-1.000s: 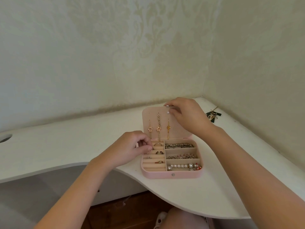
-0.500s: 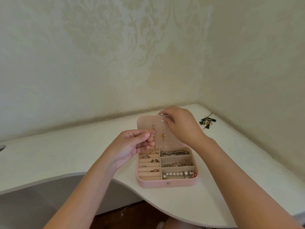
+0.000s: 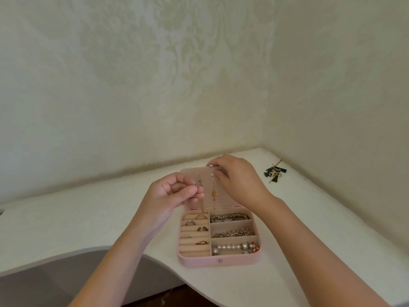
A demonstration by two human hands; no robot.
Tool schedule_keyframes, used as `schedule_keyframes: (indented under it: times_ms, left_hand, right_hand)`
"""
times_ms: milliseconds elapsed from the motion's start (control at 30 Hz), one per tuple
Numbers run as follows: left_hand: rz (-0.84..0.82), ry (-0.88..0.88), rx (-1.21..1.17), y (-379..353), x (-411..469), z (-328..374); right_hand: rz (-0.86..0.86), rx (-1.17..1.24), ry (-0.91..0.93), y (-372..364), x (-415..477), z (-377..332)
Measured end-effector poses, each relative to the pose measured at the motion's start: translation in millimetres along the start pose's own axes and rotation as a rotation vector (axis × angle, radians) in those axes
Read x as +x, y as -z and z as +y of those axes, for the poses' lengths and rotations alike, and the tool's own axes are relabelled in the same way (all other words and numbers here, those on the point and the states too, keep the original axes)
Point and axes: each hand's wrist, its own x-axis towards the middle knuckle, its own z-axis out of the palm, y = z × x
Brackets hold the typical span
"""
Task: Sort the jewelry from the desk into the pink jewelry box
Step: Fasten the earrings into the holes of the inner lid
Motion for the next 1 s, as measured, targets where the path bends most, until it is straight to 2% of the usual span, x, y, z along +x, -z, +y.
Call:
schedule_keyframes:
  times_ms: [433,600,667,1000]
  left_hand:
    - [0.156,-0.189,0.219,7.5,-0.7,-9.2]
    - [0.257,-0.327,0.585,18.4,1.6,-24.5]
    - [0.296,-0.362,0.653,21.5,1.1,-27.9]
    - [0.32,-0.193,0.316,9.0,11.4,-29.7]
  right_hand:
    - [-0.028,0.004,-0.025,1.2,1.1,-2.3]
    - [-0.046,-0.004,-0.04,2.0,2.1,-3.2]
    - [-0.048,-0.01,-0.042,2.0,2.6,-3.6]
    - [-0.038,-0.007,-0.051,1.3,2.0,-4.2]
